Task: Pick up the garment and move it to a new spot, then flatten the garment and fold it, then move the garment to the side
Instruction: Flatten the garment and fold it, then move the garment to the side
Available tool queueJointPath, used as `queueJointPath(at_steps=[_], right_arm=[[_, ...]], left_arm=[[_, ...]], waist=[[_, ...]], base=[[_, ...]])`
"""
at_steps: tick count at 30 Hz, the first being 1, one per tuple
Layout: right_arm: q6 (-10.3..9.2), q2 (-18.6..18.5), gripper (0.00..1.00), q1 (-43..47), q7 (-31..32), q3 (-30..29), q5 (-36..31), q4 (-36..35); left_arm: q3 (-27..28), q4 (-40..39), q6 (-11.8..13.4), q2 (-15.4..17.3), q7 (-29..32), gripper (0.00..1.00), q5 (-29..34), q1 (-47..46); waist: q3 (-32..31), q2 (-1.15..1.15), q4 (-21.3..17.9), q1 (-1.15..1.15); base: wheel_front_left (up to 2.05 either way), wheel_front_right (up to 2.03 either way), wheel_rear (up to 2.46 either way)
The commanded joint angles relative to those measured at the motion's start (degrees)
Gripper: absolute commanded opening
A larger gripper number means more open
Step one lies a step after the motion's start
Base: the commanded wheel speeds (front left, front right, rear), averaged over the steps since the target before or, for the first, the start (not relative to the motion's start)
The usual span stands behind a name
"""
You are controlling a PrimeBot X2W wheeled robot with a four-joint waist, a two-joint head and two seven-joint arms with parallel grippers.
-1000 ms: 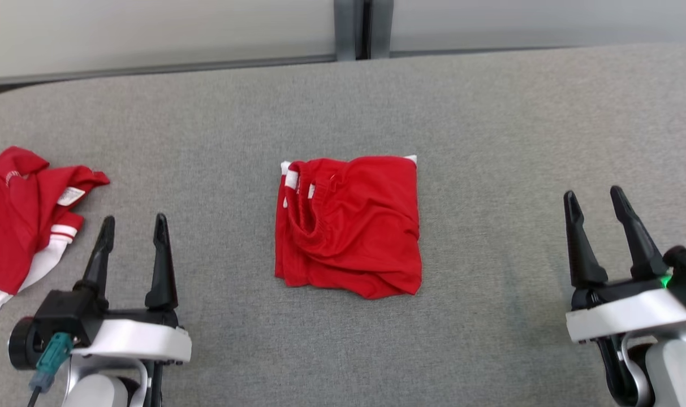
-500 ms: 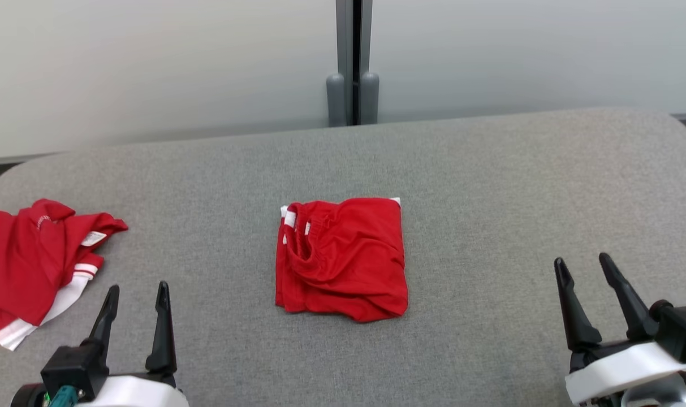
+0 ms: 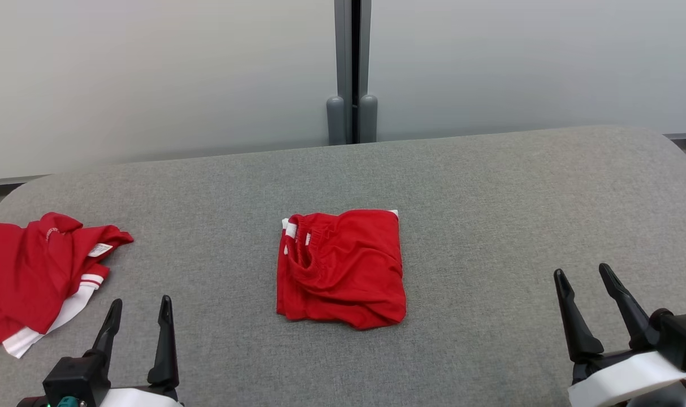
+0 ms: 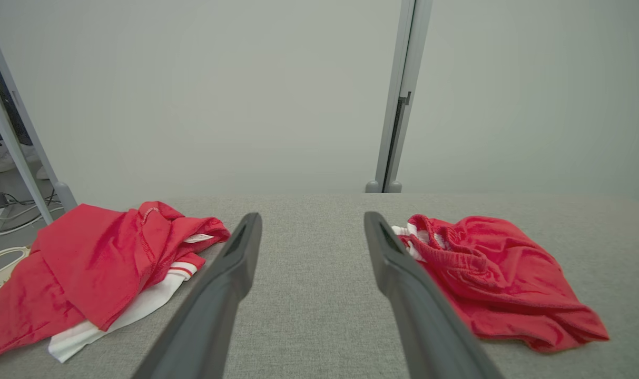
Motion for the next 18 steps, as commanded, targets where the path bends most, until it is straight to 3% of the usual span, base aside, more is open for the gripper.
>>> queueJointPath(at_steps=[1,18], right_arm=[[0.0,-0.2,1.0,0.4,0.3,-0.2,0.1,-0.4],[0.0,0.0,1.0,-0.4,1.1,-0.3,-0.3,-0.5]], left_arm=[[0.0,-0.3,0.4,0.4,0.0,1.0,0.2,0.4],[-0.7,-1.2,1.0,0.1,0.3,1.0,-0.1,-0.7]], waist=[[0.0,0.0,0.0,0.0],[0.4,0.0,1.3,0.0]], base=[[0.0,0.0,0.0],[0.0,0.0,0.0]])
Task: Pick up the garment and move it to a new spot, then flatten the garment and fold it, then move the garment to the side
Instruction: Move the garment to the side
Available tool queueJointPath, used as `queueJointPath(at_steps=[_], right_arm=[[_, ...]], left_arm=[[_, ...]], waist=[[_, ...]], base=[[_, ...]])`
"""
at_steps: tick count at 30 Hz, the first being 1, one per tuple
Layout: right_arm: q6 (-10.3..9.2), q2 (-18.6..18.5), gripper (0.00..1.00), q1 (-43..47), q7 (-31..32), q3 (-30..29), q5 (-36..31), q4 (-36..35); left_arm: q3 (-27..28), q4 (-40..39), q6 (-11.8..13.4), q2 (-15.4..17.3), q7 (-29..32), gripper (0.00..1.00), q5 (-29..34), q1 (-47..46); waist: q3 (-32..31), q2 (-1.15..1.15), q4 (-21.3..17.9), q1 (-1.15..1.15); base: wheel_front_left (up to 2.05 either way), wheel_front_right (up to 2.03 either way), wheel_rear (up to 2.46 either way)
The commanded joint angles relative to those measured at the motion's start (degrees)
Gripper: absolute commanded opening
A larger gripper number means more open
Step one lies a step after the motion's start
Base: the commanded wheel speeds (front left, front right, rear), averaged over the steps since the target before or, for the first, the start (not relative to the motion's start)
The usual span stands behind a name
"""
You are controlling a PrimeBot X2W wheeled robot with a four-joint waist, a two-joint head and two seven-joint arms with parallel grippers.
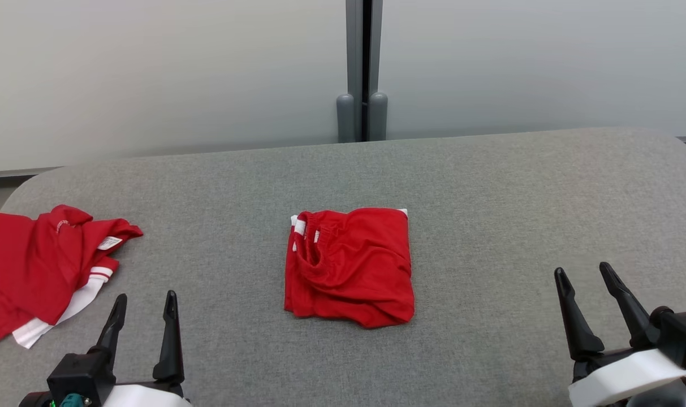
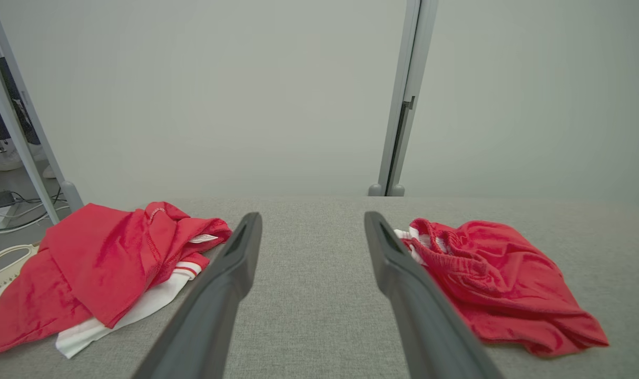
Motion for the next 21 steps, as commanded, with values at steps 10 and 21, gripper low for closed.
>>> queueJointPath(at_steps=[10,21], right_arm=[[0.0,-0.9,1.0,-7.1,1.0,2.5,1.0,5.1],[0.0,1.6,1.0,-18.5,-0.4,8.1,5.2,24.0]], left_arm=[[-1.8,0.5,-1.9,-1.4,-2.8,1.0,0.3,-9.3],[-3.5,6.3,-4.9,-4.4,-7.1,1.0,0.3,-18.9]], waist=[[8.4,0.0,7.9,0.0],[15.2,0.0,15.3,0.0]], base=[[0.0,0.0,0.0],[0.0,0.0,0.0]])
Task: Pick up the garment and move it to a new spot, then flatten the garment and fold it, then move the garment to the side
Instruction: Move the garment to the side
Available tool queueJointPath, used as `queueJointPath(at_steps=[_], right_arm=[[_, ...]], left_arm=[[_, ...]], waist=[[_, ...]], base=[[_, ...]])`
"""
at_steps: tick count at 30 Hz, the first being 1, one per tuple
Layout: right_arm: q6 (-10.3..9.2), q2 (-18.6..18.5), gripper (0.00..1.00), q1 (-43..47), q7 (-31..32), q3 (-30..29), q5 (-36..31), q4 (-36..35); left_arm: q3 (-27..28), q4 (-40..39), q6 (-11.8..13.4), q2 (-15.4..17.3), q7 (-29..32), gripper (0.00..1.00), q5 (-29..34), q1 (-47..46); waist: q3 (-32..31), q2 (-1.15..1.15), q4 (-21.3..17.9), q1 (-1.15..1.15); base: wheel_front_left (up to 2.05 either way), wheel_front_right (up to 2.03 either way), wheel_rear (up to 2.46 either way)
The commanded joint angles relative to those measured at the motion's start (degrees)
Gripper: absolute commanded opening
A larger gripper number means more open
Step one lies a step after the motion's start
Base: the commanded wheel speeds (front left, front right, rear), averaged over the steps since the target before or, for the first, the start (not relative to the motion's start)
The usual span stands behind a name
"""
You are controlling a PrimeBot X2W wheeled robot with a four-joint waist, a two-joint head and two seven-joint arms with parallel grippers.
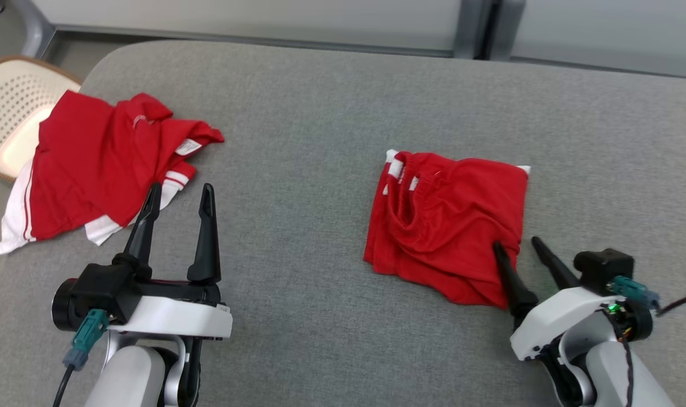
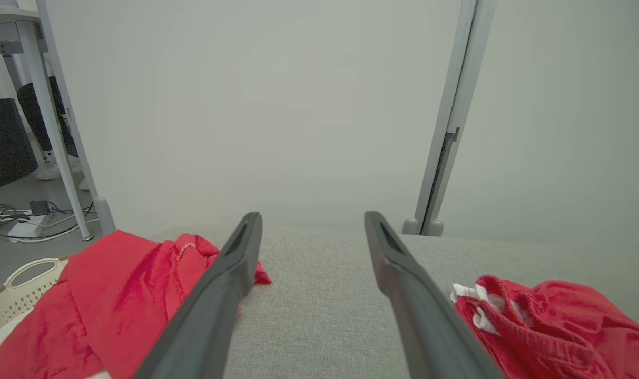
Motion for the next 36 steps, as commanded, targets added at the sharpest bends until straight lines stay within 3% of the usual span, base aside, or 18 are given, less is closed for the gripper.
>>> queueJointPath(at_steps=[1,2,3,4,5,14,28,36], right_arm=[[0.0,0.1,1.0,-1.2,0.1,0.9,0.8,2.1],[0.0,0.4,0.92,-1.8,0.4,1.6,1.4,3.4],[0.0,0.5,0.51,-2.2,0.3,2.2,1.8,4.8],[0.0,0.6,0.35,-2.3,-0.1,2.8,2.5,5.7],[0.0,0.8,0.0,-2.5,-0.2,3.6,3.0,6.5],[-0.07,-1.3,0.0,-5.7,-4.2,9.3,5.4,7.9],[-0.08,-7.1,0.0,-7.9,-7.8,13.6,7.7,8.4],[-0.06,-14.4,0.0,-15.6,-8.1,14.5,6.6,11.2]], left_arm=[[0.1,0.6,-0.4,-0.2,-0.5,1.0,0.4,-1.3],[0.2,0.9,-0.5,-0.3,-0.6,1.0,0.4,-1.7],[0.3,1.2,-0.6,-0.3,-0.8,1.0,0.6,-2.0],[0.5,1.5,-0.7,-0.3,-0.8,1.0,0.6,-2.2],[0.6,1.7,-0.8,-0.2,-0.9,1.0,0.7,-2.3],[1.9,1.4,-1.4,1.2,-1.2,1.0,2.1,-3.2],[-0.3,-2.6,-2.4,4.5,2.5,1.0,4.5,-5.9],[-1.8,-6.3,-3.1,6.3,5.8,1.0,5.9,-9.3]], waist=[[1.8,0.0,1.8,0.0],[2.0,0.0,1.8,0.0],[2.1,0.0,1.8,0.0],[2.2,0.0,1.7,0.0],[2.4,0.0,1.5,0.0],[3.5,0.0,-5.3,0.0],[6.8,0.0,-23.2,0.0],[11.8,0.0,-28.6,0.0]], base=[[0.0,0.0,0.0],[0.0,0.0,0.0],[0.0,0.0,0.0],[0.0,0.0,0.0],[0.0,0.0,0.0],[0.0,0.0,0.0],[0.0,0.0,0.0],[0.0,0.0,0.0]])
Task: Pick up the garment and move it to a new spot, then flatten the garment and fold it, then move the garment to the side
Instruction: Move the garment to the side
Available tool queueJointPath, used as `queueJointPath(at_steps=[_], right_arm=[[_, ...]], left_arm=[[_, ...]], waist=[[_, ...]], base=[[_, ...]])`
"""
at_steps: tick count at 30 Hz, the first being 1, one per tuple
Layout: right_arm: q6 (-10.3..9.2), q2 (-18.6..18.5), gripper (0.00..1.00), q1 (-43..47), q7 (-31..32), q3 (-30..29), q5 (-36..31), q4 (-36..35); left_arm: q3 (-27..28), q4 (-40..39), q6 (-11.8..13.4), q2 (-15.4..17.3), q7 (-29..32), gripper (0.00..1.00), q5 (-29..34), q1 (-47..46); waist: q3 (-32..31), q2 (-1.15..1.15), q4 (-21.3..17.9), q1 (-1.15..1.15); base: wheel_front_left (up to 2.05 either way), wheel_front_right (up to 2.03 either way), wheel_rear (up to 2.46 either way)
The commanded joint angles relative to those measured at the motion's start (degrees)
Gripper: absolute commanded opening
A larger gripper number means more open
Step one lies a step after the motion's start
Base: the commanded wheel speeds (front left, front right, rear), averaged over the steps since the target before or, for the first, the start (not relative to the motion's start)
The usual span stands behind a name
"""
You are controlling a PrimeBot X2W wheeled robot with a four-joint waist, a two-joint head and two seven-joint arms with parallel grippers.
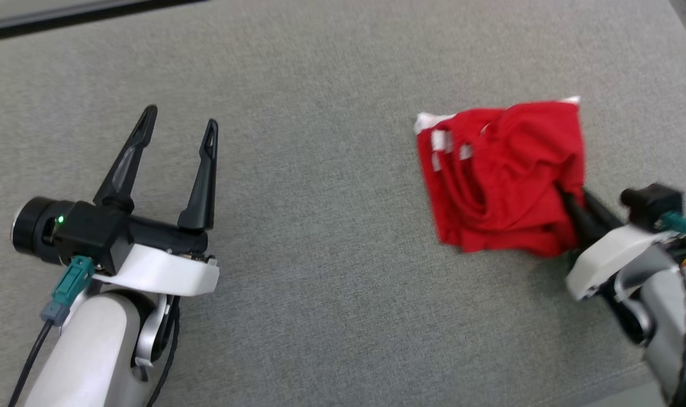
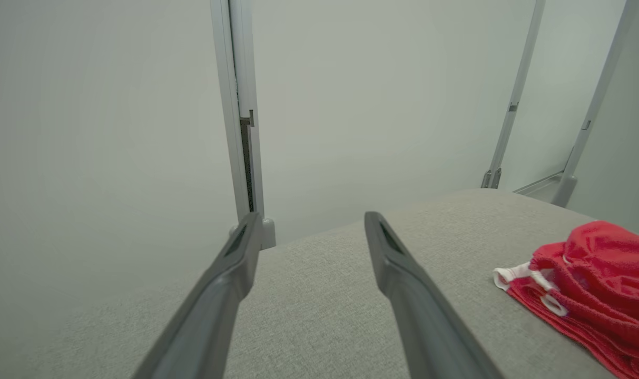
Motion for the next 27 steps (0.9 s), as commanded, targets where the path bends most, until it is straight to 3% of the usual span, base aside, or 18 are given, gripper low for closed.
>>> queueJointPath(at_steps=[1,5,11,20,22,23,24,27], right_arm=[[-0.14,-1.1,0.0,-1.8,-0.2,-0.2,-0.2,0.5],[-0.14,-6.6,0.0,-6.8,-1.0,-2.0,-0.2,3.7],[-0.13,-11.8,0.0,-14.2,-2.7,-4.0,0.4,8.4],[-0.14,-13.9,0.0,-21.3,-4.2,-8.6,0.2,17.3],[-0.14,-13.4,0.57,-22.4,-4.2,-10.7,0.6,20.6],[-0.13,-13.1,0.91,-22.8,-4.6,-11.0,0.0,21.6],[-0.13,-12.8,1.0,-23.3,-5.2,-11.7,-0.1,22.4],[-0.13,-11.5,1.0,-23.1,-6.5,-13.3,-0.8,24.3]], left_arm=[[-0.1,-0.6,-0.4,0.5,0.2,1.0,0.5,-1.4],[-1.5,-2.3,-1.2,0.9,1.5,1.0,1.6,-4.6],[-3.1,-4.1,-2.4,0.8,2.6,1.0,2.7,-9.5],[-4.7,-5.2,-3.2,0.7,2.5,1.0,3.8,-13.5],[-5.1,-4.8,-3.4,0.6,2.3,1.0,3.9,-14.0],[-5.2,-4.5,-3.4,0.5,2.1,1.0,3.9,-14.2],[-5.2,-4.3,-3.5,0.5,2.0,1.0,3.8,-14.3],[-5.2,-3.3,-3.1,0.5,1.6,1.0,3.4,-13.4]], waist=[[3.0,0.0,-2.0,0.0],[6.4,0.0,-1.8,0.0],[11.6,0.0,-0.1,0.0],[15.9,0.0,1.7,0.0],[16.1,0.0,1.8,0.0],[16.1,0.0,1.8,0.0],[15.9,0.0,1.7,0.0],[14.8,0.0,1.1,0.0]], base=[[0.0,0.0,0.0],[0.0,0.0,0.0],[0.0,0.0,0.0],[0.0,0.0,0.0],[0.0,0.0,0.0],[0.0,0.0,0.0],[0.0,0.0,0.0],[0.0,0.0,0.0]])
